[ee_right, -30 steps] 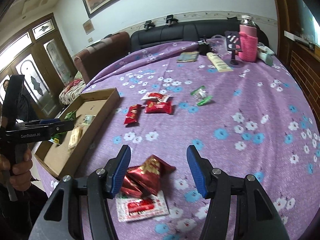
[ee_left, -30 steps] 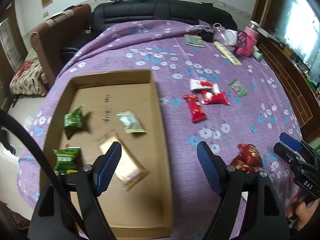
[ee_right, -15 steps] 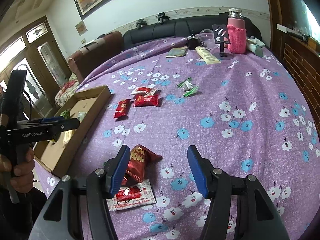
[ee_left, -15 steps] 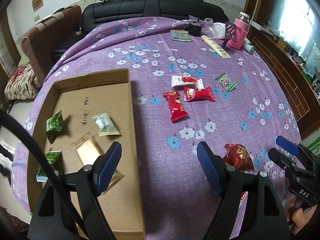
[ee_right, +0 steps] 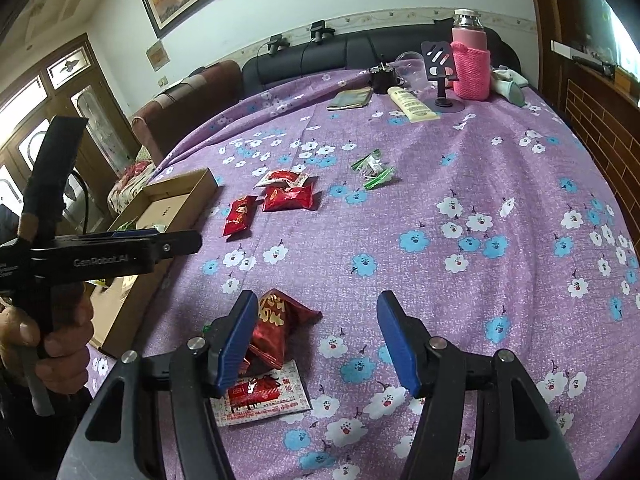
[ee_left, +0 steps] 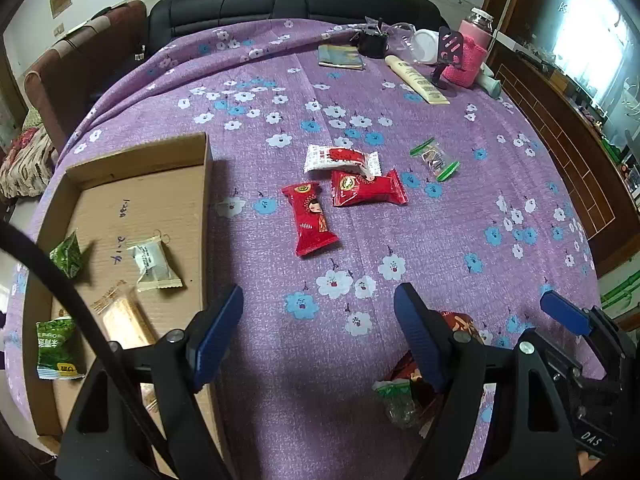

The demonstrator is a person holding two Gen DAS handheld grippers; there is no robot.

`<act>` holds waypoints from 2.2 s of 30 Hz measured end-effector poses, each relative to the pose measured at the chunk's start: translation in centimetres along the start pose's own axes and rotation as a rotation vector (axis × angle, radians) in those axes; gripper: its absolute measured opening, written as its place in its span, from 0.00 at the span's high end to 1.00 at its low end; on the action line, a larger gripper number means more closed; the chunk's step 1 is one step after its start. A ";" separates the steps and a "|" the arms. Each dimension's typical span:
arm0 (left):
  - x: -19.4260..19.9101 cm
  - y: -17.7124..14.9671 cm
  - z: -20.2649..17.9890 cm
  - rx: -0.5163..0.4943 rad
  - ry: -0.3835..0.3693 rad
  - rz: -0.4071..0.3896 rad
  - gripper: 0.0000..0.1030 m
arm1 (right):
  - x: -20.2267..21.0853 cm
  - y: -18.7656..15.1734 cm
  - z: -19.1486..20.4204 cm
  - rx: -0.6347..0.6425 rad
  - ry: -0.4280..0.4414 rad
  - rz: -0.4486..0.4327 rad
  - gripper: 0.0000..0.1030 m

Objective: Organize snacks
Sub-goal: 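Move both tools back over the red snacks on the bedspread, then grasp the red bar snack with the left tool while the right tool grasps a red foil packet, then lift the red bar with the left tool while the right tool carries the red foil packet over the tray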

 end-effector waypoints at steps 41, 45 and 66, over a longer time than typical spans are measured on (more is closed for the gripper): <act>-8.1 3.7 -1.5 -0.016 0.113 0.064 0.69 | -5.8 -0.4 1.5 0.021 0.029 0.133 0.71; -8.0 3.8 -1.1 0.005 0.083 0.062 0.71 | -4.9 -0.2 1.1 0.014 0.033 0.107 0.82; -5.1 1.8 0.1 0.031 -0.006 0.027 0.81 | -3.4 -1.6 1.5 -0.017 0.063 0.111 0.35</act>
Point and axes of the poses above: each gripper's, at about its wrist camera, not at the fingertips, and x roughly against the way its jaws point, z to its left, y to its top, the point moved 4 cm from there along -x, roughly the way its jaws point, and after that the axes turned 2 degrees about y, right-handed, at the moved point
